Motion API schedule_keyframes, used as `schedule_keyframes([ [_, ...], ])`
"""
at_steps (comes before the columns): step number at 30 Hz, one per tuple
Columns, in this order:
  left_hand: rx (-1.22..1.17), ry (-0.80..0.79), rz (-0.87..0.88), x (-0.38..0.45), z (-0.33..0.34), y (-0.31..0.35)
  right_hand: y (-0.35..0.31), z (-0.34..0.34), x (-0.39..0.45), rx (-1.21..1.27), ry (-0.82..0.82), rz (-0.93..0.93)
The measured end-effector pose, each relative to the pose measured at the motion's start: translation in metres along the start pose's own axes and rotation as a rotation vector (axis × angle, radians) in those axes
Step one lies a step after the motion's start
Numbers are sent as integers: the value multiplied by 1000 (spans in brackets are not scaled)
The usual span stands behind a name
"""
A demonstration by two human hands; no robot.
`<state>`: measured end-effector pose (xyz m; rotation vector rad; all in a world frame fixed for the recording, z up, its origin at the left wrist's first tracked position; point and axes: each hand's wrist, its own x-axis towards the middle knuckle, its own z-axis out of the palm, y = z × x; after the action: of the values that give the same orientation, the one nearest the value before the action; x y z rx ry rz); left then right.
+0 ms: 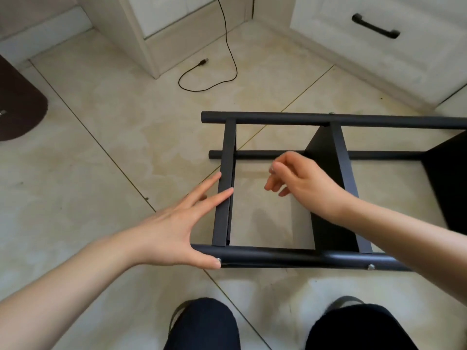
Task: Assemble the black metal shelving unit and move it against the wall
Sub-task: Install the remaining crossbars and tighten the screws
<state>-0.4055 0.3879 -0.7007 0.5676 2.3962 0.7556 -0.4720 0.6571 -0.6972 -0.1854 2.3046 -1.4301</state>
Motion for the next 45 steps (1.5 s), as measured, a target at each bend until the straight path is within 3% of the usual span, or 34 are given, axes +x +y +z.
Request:
schedule_keyframes([
  [6, 599, -67, 154, 18, -20, 7, -9, -6, 41, -183, 74, -110],
  [9, 752, -101, 242, 26, -26, 14, -18, -12, 72, -374, 150, -207],
  [12, 775, -119, 305, 33, -29, 15, -24, -13, 103, -689, 203, -319],
  [16, 834, -102, 388, 39, -25, 11, -33, -2, 134, -946, 132, -371],
  [20, 793, -126, 362, 42, -17, 6, -32, 17, 156, -935, 73, -353],
  [27, 762, -160, 321, 46, -16, 6, -20, 33, 177, -1130, 245, -350],
  [34, 792, -130, 302, 42, -17, 7, -16, 38, 183, -1137, 327, -323],
  [45, 797, -89, 285, 39, -10, 4, -20, 42, 182, -1140, 303, -267],
])
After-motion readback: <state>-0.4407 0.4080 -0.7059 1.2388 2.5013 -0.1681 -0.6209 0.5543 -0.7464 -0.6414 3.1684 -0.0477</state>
